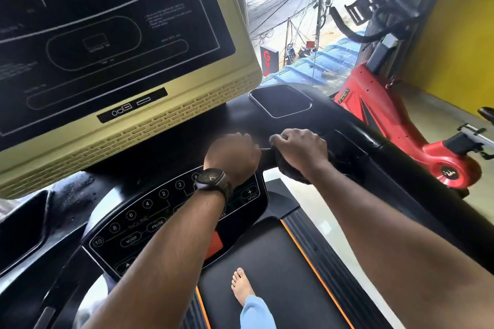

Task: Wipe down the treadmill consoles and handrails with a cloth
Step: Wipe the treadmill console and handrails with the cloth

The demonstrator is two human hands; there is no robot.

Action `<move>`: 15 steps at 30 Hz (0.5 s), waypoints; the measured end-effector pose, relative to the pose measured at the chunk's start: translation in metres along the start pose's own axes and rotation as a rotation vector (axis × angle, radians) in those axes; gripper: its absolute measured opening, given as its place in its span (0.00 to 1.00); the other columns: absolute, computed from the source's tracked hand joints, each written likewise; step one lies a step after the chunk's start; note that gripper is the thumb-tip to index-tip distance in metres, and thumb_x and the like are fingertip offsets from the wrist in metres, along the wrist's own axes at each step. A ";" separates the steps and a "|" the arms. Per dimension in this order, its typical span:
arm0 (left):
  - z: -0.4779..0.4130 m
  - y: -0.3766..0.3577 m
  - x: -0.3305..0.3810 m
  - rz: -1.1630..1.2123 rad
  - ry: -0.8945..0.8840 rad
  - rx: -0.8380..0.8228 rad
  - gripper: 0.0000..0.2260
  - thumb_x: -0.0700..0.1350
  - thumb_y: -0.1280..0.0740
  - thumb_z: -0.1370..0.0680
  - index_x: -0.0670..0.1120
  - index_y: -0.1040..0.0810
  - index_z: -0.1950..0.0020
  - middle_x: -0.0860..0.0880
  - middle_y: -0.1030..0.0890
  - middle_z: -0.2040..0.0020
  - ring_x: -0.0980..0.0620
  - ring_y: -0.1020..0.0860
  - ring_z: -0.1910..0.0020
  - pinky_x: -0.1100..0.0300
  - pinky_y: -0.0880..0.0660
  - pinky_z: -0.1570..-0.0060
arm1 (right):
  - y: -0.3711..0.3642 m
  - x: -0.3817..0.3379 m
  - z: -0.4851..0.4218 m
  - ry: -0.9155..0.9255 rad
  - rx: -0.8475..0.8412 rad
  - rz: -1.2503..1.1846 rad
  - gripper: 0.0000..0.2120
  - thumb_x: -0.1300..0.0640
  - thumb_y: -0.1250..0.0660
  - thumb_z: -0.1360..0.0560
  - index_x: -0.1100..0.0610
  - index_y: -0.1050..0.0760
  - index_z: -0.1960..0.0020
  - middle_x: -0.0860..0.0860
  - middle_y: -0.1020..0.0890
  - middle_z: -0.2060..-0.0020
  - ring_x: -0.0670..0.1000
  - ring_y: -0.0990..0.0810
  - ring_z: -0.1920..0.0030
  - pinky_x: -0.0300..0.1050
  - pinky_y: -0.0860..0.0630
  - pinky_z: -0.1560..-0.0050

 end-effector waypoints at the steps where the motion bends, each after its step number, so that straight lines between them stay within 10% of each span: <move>1: 0.001 -0.001 0.000 -0.002 -0.002 -0.002 0.30 0.57 0.57 0.23 0.43 0.21 0.43 0.44 0.17 0.46 0.45 0.19 0.45 0.47 0.22 0.49 | 0.003 0.002 0.008 0.013 0.081 0.044 0.20 0.38 0.43 0.23 0.52 0.19 0.55 0.52 0.16 0.57 0.59 0.19 0.49 0.52 0.29 0.52; 4: 0.000 0.000 0.001 -0.010 -0.013 0.001 0.31 0.57 0.57 0.23 0.43 0.21 0.41 0.43 0.17 0.45 0.45 0.19 0.45 0.47 0.22 0.48 | 0.004 0.002 0.051 0.071 0.318 0.145 0.18 0.40 0.40 0.24 0.52 0.19 0.50 0.50 0.16 0.53 0.56 0.19 0.46 0.56 0.27 0.49; 9: 0.001 0.002 0.001 -0.004 -0.010 0.002 0.31 0.57 0.57 0.23 0.42 0.21 0.40 0.42 0.17 0.44 0.44 0.19 0.43 0.46 0.22 0.47 | 0.006 0.013 0.012 0.034 0.093 0.060 0.20 0.38 0.45 0.25 0.51 0.21 0.55 0.51 0.17 0.55 0.59 0.20 0.48 0.53 0.28 0.49; 15: 0.001 -0.001 0.000 -0.002 0.004 -0.015 0.30 0.57 0.56 0.22 0.42 0.20 0.41 0.42 0.17 0.45 0.43 0.18 0.45 0.46 0.22 0.48 | 0.006 0.017 0.055 0.100 0.358 0.103 0.17 0.41 0.40 0.25 0.50 0.20 0.48 0.48 0.17 0.51 0.56 0.20 0.45 0.55 0.28 0.49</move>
Point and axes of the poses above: each hand's wrist, its own z-axis away from the middle knuckle, its own y-axis out of the back of the hand, x = y × z, the point moved 9 cm from there along -z, towards the middle knuckle
